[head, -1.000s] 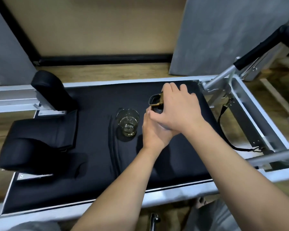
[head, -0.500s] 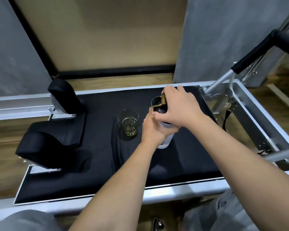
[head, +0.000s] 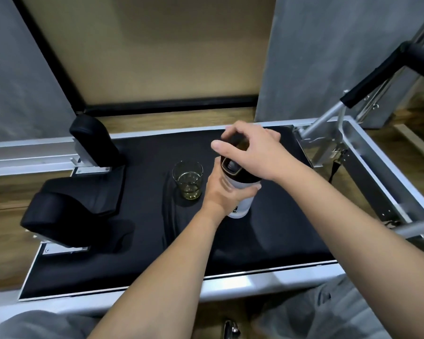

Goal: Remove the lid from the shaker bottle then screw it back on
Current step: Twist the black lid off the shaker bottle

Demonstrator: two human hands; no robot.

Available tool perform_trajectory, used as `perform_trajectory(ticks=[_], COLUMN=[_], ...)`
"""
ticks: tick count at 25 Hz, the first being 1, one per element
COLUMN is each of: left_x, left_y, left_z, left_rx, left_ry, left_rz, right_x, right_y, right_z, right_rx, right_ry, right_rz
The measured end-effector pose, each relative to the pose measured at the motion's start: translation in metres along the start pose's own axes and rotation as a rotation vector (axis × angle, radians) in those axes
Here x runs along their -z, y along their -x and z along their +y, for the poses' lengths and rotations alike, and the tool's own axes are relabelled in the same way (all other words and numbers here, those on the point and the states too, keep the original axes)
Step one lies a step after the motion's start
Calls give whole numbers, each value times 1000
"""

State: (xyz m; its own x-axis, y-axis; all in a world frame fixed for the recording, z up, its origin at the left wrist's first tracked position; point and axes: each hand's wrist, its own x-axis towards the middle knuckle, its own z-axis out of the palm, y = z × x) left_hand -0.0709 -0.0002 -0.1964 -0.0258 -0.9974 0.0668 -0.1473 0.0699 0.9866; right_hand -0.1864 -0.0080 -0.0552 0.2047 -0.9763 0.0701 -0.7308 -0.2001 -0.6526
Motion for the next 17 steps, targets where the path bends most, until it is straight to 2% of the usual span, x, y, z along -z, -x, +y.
perform_trajectory(ticks=[1,3,5,7,9,11,12,15,17], left_x=[-1,-3,-3,0,4,3,1,1,1], left_y=[0,3,4,5,4,5,6,10,13], left_z=[0,-1,-4,-6,-7,-5,-3,1,-1], left_rx=[19,7,-6,37,46,30,40,66,20], left_ry=[-10,-58,-81,-16,-2,17,6,-49,-80], left_rz=[1,-9,-9,-21,-17,-15,-13,-28,-33], right_x=[-3,-12,-23,-17,-2,7,6,-6,-10], right_y=[0,-2,-4,-4,-4,-1,1,7,9], right_z=[-4,-10,-10,-7,-3,-3,-6,-16,-25], right_rx=[-78,-266,-325,-146,93,146,89,-270,-352], right_ry=[122,426,558,531,435,442,484,730,844], right_rz=[41,-7,-37,-76,-211,-281,-255,-89,-58])
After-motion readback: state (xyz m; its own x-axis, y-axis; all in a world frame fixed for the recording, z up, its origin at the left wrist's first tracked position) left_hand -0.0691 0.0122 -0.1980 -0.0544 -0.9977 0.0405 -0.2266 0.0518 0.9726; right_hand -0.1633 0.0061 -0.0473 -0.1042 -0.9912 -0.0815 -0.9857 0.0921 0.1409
